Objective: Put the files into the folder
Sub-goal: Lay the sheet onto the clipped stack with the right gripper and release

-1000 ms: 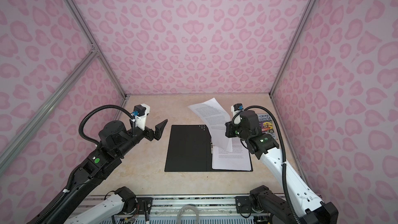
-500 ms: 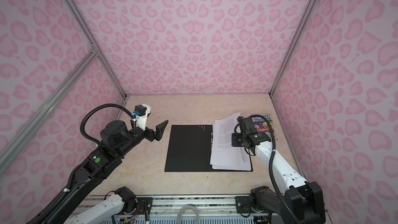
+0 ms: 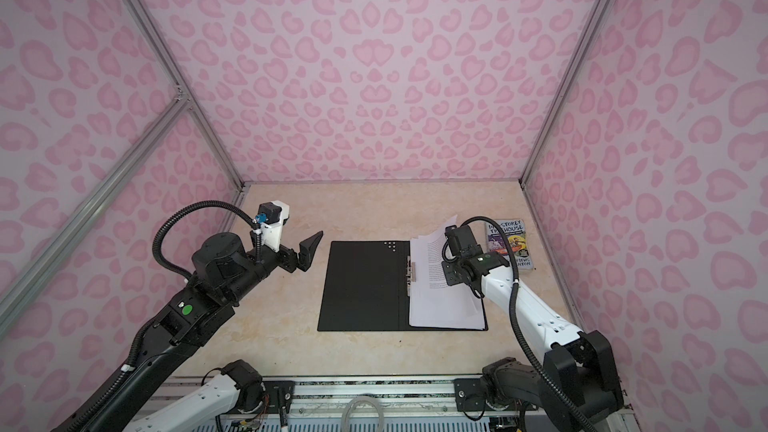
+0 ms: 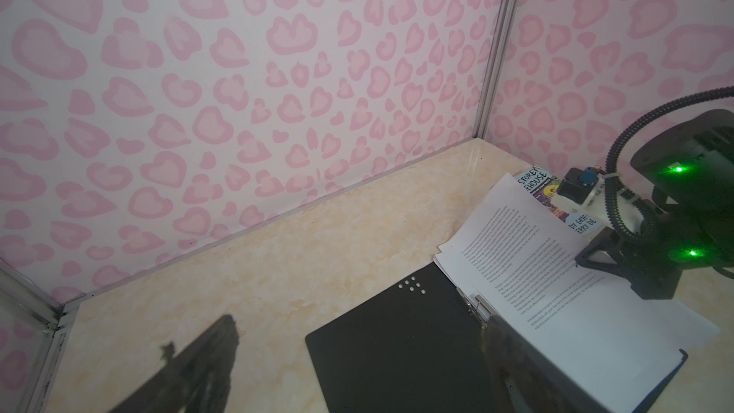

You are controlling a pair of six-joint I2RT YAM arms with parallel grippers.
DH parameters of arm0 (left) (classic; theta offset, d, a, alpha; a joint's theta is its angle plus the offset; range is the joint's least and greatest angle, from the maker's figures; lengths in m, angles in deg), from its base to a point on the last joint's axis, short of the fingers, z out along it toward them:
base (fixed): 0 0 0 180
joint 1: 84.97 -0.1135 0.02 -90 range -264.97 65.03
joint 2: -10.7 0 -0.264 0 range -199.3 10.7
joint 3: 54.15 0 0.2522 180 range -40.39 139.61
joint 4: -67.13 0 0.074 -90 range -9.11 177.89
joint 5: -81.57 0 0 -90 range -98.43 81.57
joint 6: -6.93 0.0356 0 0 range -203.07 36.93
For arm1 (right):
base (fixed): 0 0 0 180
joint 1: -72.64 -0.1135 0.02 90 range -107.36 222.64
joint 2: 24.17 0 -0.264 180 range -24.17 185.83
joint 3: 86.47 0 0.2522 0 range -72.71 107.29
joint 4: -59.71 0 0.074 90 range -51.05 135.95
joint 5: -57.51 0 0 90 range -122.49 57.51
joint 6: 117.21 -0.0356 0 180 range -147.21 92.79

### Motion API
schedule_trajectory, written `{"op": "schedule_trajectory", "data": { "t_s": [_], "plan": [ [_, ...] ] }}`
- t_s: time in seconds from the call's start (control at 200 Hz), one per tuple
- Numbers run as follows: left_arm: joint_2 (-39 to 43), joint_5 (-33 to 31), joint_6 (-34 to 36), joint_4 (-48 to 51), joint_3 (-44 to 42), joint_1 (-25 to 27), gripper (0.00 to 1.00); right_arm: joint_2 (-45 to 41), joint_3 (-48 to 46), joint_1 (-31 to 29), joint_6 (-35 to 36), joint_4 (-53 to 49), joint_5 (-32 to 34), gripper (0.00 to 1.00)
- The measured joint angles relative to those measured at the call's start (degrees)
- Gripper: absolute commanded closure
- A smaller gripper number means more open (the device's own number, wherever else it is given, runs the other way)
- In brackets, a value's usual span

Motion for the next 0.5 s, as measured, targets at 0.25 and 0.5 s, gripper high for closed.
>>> {"op": "schedule_trajectory", "data": {
  "t_s": [0.25,0.5],
  "plan": [
    [0.0,-0.2,0.4,0.0,-0.1,0.0,0.03,0.9,-0.4,0.0,-0.2,1.2,-0.8,1.00],
    [-0.3,-0.2,0.4,0.0,-0.1,0.0,0.03,0.6,-1.8,-0.2,-0.5,2.0,-2.5,1.00]
  ]
}}
